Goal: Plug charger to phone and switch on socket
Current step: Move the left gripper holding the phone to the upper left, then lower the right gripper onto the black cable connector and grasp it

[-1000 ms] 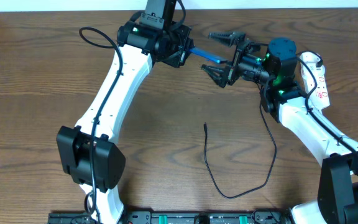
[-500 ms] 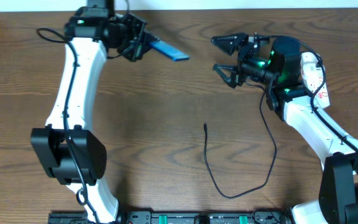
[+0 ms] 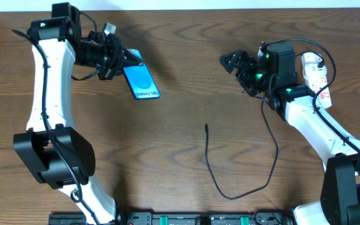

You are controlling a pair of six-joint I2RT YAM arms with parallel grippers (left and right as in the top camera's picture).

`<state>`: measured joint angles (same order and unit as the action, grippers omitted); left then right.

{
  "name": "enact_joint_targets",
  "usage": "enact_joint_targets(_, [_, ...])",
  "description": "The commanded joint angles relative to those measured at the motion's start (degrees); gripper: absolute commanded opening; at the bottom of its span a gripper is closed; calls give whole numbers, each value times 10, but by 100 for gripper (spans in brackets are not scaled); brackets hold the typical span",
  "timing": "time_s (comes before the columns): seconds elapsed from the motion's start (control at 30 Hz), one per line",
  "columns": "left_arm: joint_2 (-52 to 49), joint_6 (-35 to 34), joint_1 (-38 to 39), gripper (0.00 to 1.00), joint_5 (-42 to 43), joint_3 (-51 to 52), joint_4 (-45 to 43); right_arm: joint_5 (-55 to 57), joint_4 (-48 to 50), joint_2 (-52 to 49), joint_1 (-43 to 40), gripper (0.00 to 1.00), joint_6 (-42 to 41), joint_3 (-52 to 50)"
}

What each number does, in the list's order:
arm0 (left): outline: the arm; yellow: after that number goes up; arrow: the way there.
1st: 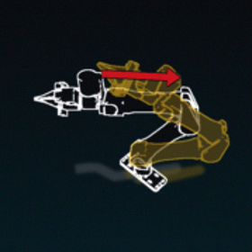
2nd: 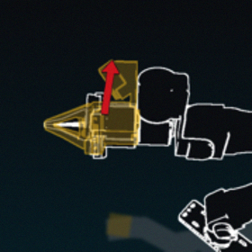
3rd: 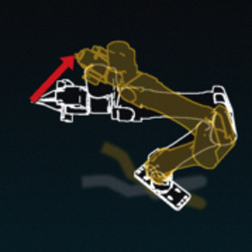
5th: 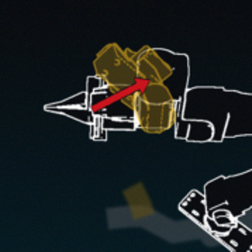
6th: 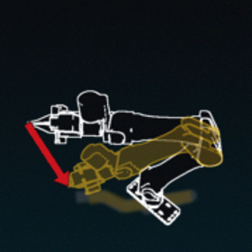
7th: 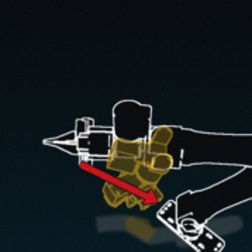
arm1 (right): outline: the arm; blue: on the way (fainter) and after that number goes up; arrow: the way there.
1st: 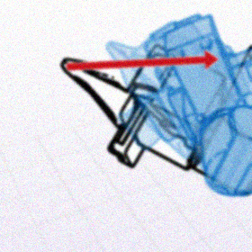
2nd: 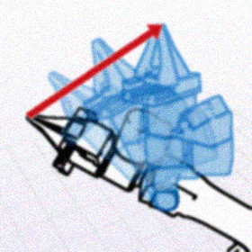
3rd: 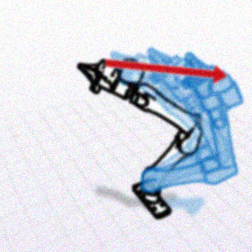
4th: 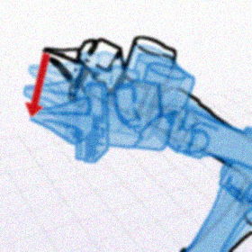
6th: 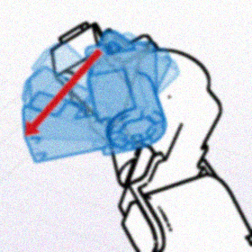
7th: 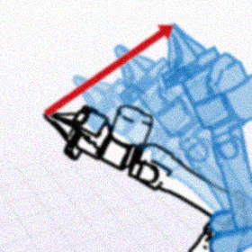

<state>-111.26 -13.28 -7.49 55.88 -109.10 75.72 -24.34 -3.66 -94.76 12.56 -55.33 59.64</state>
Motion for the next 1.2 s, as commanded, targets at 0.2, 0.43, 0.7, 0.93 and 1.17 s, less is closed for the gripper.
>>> enact_joint_targets(0.2, [4, 96, -13, 7, 70, -5, 4, 88, -227, 6, 28, 99, 144, 157])
enact_joint_targets(0.43, [4, 120, -16, 7, 146, -5, -16, 170, -344, 6, 77, 99, 162, 243])
enact_joint_targets(0.7, [4, 120, -16, 7, 146, -5, -16, 259, -462, -47, 155, 94, 146, 242])
enact_joint_targets(0.93, [4, 120, -16, 7, 140, -5, -16, 270, -470, -148, 226, 95, 147, 242])
enact_joint_targets(1.17, [4, 120, -16, 7, 140, -5, -16, 270, -487, -174, 236, 90, 149, 242])
